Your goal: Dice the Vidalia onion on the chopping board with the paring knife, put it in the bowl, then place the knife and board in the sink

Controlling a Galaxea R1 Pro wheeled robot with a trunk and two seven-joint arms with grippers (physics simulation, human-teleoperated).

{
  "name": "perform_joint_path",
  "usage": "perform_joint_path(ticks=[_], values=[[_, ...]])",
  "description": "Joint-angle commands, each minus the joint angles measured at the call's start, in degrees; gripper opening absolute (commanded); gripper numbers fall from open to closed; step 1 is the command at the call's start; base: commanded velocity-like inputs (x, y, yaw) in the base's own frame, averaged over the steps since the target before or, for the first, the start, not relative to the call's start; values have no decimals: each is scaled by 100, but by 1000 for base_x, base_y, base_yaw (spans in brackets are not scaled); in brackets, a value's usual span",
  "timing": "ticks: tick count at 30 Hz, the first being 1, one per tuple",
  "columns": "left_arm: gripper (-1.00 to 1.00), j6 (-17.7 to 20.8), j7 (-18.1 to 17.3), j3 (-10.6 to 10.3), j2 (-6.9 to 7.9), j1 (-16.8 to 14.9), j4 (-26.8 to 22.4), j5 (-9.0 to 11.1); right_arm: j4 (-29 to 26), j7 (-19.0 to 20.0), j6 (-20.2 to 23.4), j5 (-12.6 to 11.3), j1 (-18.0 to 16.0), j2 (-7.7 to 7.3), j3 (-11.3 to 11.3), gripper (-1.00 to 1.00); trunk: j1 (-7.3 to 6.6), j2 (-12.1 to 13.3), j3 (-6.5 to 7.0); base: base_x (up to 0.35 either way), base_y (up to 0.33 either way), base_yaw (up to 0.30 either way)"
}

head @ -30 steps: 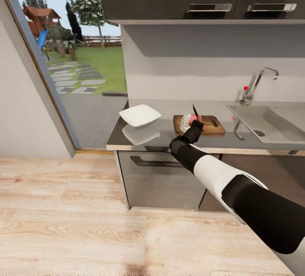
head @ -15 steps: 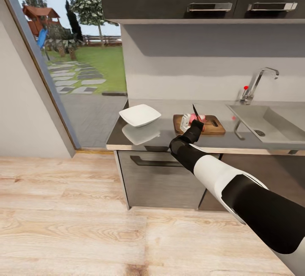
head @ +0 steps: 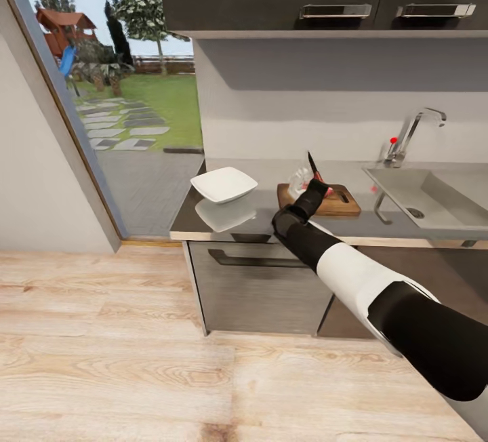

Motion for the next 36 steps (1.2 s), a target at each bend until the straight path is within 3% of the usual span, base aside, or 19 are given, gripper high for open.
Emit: perform_joint_path(ticks=[1,14,21,36], values=[[100,-31,12,-49,-4,-7,19,23,-26,-31,49,-43,-8,-20,40,-100,0,-3,-5,0,0,0],[100,-29,9,-49,-5,-7,19,23,-38,-28,109,-58,-8,-75,45,-100,0,-3,-5,0,0,0],[100,-29,6,-49,-12,-7,19,23,49,-23,110,-84,-8,-209,56,-100,0,-3,-5,0,0,0],[100,-28,5,-49,-14,-7,19,23,444,37,101,-94,-8,-224,66,-100,0,-3,-5,0,0,0]])
